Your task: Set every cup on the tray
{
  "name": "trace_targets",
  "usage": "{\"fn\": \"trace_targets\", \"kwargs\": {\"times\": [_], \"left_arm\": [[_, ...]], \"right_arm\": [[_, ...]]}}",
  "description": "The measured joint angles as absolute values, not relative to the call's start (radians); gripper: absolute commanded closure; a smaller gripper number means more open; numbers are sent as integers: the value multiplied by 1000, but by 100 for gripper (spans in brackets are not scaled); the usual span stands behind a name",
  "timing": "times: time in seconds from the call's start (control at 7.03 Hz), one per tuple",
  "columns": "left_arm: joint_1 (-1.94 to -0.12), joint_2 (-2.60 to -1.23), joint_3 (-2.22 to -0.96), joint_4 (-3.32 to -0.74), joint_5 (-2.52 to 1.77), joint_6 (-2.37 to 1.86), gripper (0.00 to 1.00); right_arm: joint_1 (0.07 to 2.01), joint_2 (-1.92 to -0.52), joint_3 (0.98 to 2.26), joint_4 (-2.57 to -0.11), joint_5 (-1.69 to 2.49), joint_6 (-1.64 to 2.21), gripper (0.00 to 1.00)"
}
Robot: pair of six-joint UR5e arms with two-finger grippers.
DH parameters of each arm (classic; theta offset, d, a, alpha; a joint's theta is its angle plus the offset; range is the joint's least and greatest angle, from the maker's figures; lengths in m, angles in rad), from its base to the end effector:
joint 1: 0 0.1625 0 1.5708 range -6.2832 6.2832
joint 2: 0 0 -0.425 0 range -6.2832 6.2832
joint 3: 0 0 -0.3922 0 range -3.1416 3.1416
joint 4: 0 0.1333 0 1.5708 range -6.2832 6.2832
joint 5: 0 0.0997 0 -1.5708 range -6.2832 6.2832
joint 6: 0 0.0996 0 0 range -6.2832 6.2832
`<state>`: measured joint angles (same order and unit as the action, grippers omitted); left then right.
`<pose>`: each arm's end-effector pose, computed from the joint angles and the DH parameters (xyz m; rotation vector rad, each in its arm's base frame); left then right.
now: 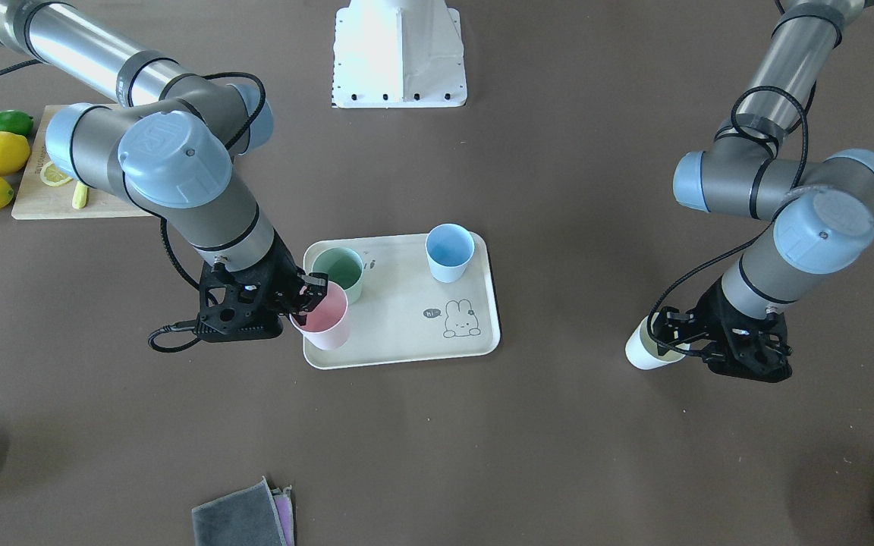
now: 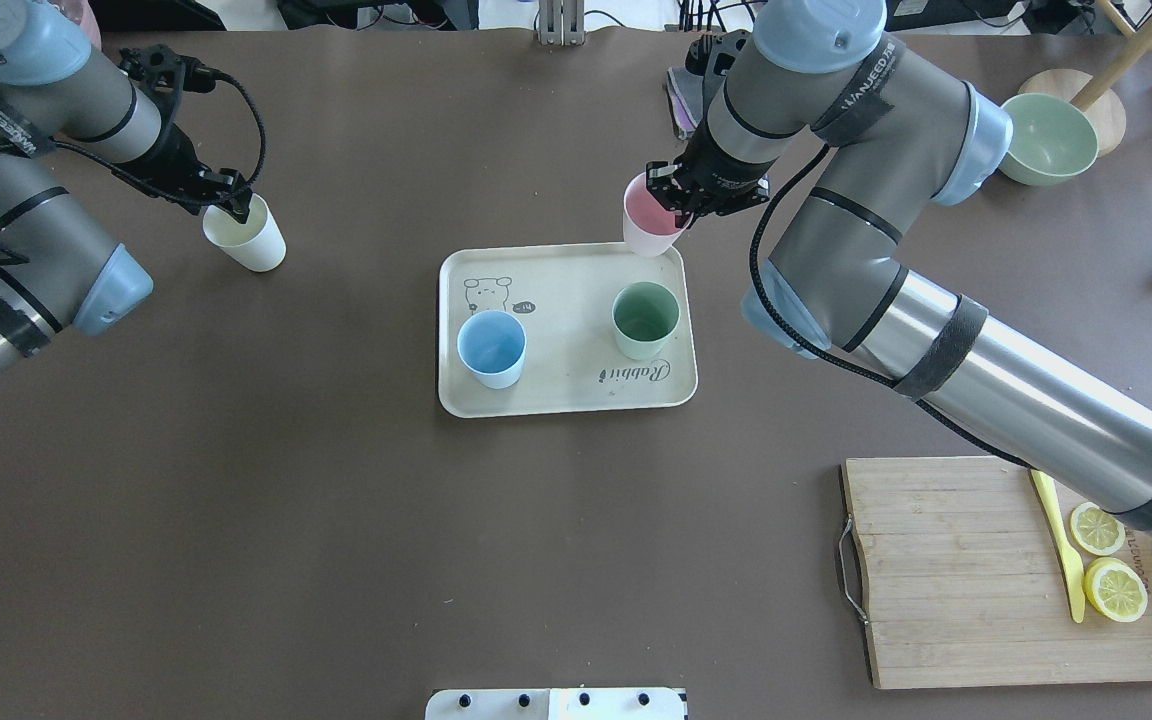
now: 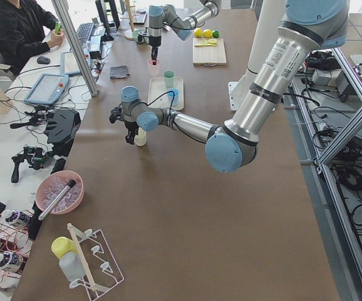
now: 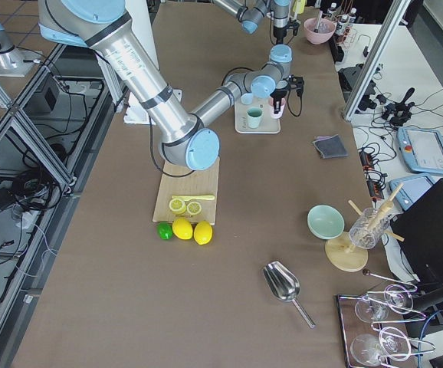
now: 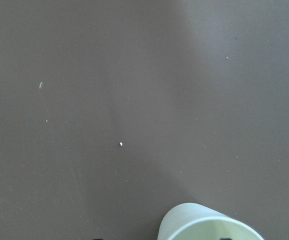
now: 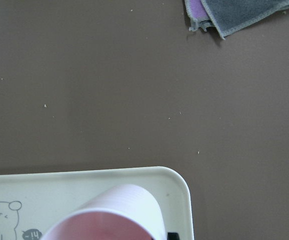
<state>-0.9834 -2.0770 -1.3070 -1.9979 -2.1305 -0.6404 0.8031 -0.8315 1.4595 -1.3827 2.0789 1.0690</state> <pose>0.3306 -0.6417 0.4444 0.2224 0.8149 0.1375 -0.4497 -0.5881 0.2331 0.1035 -0.9236 0.0720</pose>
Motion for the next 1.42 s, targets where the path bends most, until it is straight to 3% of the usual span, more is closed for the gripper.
{"fn": "trace_targets", "kwargs": {"times": [0.57,1.42], "left_arm": [[-989,-2086,-1329,-2011,-2139,-699,100],[-986,-2271,-1393,-1861,-2164,-938,100]], "right_arm": [[793,-815,1447,-1384,2073,1073,100],[746,-810,1385,-1371,2020,1076,100]]}}
